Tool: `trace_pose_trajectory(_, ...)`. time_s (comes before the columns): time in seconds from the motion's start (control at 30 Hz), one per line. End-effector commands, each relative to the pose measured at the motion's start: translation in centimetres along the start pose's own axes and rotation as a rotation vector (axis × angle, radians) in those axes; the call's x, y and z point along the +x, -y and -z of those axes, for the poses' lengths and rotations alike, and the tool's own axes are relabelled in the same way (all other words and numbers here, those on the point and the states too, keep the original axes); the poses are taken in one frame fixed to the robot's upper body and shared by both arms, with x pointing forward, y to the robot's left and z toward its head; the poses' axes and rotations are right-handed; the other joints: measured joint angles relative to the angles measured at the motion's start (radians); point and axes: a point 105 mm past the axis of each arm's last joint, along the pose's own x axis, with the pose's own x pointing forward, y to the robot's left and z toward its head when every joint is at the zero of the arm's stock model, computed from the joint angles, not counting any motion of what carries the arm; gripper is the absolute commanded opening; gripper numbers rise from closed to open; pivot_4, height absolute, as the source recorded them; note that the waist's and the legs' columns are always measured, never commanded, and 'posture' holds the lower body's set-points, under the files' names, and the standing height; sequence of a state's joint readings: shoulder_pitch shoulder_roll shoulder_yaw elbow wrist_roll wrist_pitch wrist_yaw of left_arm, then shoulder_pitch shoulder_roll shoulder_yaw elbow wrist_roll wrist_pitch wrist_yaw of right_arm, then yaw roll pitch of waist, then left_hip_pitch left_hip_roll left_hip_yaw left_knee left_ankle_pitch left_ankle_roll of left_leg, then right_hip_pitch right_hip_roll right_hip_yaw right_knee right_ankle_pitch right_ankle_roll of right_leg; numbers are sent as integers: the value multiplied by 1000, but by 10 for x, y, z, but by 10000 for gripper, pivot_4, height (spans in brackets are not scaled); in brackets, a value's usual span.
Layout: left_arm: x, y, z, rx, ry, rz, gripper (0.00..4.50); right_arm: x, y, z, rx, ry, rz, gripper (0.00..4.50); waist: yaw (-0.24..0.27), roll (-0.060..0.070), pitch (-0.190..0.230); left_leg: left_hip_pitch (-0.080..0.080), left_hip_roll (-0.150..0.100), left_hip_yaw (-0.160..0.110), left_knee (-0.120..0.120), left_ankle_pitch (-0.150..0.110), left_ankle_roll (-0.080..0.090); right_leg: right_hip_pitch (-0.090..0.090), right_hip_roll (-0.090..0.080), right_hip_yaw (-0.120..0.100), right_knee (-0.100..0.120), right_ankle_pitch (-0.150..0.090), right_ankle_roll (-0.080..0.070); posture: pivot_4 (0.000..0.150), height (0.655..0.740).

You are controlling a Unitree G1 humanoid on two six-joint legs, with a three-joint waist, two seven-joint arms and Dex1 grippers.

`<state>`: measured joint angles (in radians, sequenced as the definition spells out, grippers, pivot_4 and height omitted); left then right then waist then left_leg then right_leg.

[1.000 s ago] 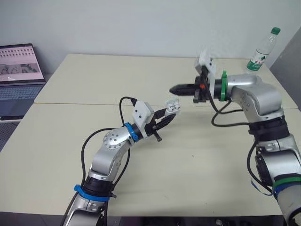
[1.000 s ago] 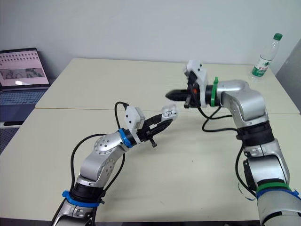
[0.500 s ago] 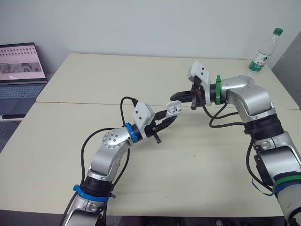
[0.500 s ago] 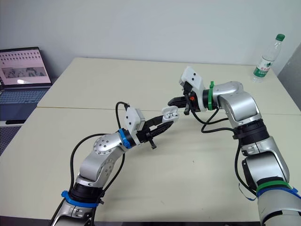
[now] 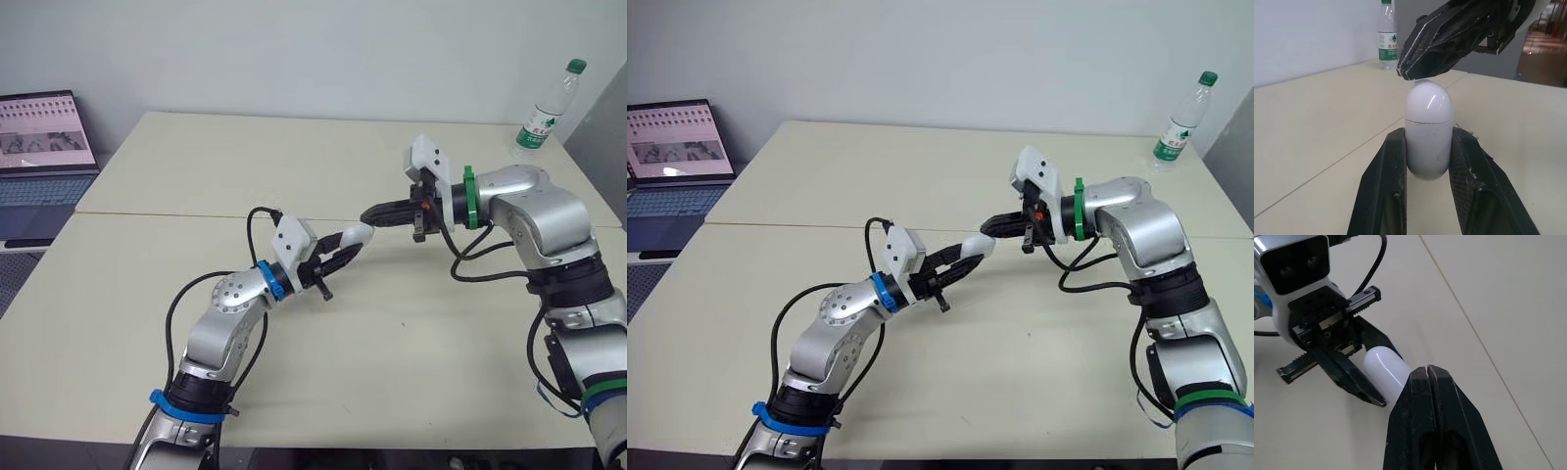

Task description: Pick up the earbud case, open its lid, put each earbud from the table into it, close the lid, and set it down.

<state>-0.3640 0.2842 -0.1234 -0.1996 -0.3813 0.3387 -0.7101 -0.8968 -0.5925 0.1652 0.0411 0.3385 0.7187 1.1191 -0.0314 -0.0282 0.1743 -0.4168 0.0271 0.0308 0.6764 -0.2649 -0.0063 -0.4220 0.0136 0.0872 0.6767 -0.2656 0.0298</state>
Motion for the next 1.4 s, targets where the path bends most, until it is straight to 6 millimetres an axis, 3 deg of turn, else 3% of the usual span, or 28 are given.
trace_pose_trajectory(0.03,-5,10,-8,-141,7,57,7970,-21,4,-17,-19,152,92,3969,-1,0,0,0,0,0,1,0,0,0,0,0,1,0,0,1500,7400)
trace_pose_trajectory(0.1,-9,18,-2,-313,-35,102,7970,-34,-2,-9,-39,167,119,9105,1,0,0,1,0,0,3,0,0,1,1,0,3,0,0,1500,7400)
trace_pose_trajectory(0.2,-14,15,12,-501,-124,73,7970,-44,-12,1,-57,199,156,20602,0,0,0,1,-1,-2,4,0,0,2,2,-1,3,-1,1,1500,7400)
trace_pose_trajectory(0.37,-19,17,38,-743,-262,59,7970,-53,-51,36,-146,170,86,39638,0,0,0,1,0,-3,4,0,0,2,4,0,3,-1,2,1500,7400)
trace_pose_trajectory(0.43,-17,17,52,-854,-315,21,7970,-55,-71,53,-178,133,22,44762,0,0,0,1,0,-2,4,0,0,2,4,0,3,-1,2,1500,7400)
trace_pose_trajectory(0.53,-17,17,73,-947,-412,-29,7970,-54,-85,66,-175,109,4,44762,-1,-1,0,2,-1,-2,4,0,0,2,3,0,3,-1,2,1500,7400)
trace_pose_trajectory(0.7,-23,14,91,-1025,-513,-76,7970,-49,-83,69,-139,117,40,44762,-6,-1,0,8,0,1,4,0,0,6,5,1,5,-1,2,1500,7400)
trace_pose_trajectory(0.87,-32,9,90,-1032,-539,-99,23796,-51,-71,68,-132,133,88,45000,-7,-1,0,17,-1,1,2,0,-1,15,5,2,3,-3,2,1500,7400)
trace_pose_trajectory(1.07,-79,-6,83,-948,-587,-184,41671,-57,-59,80,-128,111,85,45000,-23,-3,-2,19,1,1,0,0,-1,15,6,4,4,-3,1,1500,7400)
trace_pose_trajectory(1.1,-89,-10,80,-918,-596,-201,44840,-58,-57,82,-133,106,84,45000,-27,-3,-2,20,2,1,0,0,-1,15,7,5,4,-4,1,1500,7400)
trace_pose_trajectory(1.23,-130,-35,60,-683,-604,-266,44840,-62,-51,93,-145,86,74,45000,-41,-3,-2,22,3,1,-2,0,-1,16,9,6,5,-6,-3,1500,7400)
trace_pose_trajectory(1.33,-138,-60,23,-290,-497,-254,44840,-68,-43,97,-101,94,91,45000,-40,-3,-2,24,3,1,-7,1,-2,16,8,5,5,-7,-6,1500,7400)
trace_pose_trajectory(1.4,-138,-62,-5,-117,-417,-193,44840,-71,-38,95,-78,108,102,45000,-28,-5,0,24,2,1,-10,3,-5,15,7,5,3,-7,-6,1500,7400)
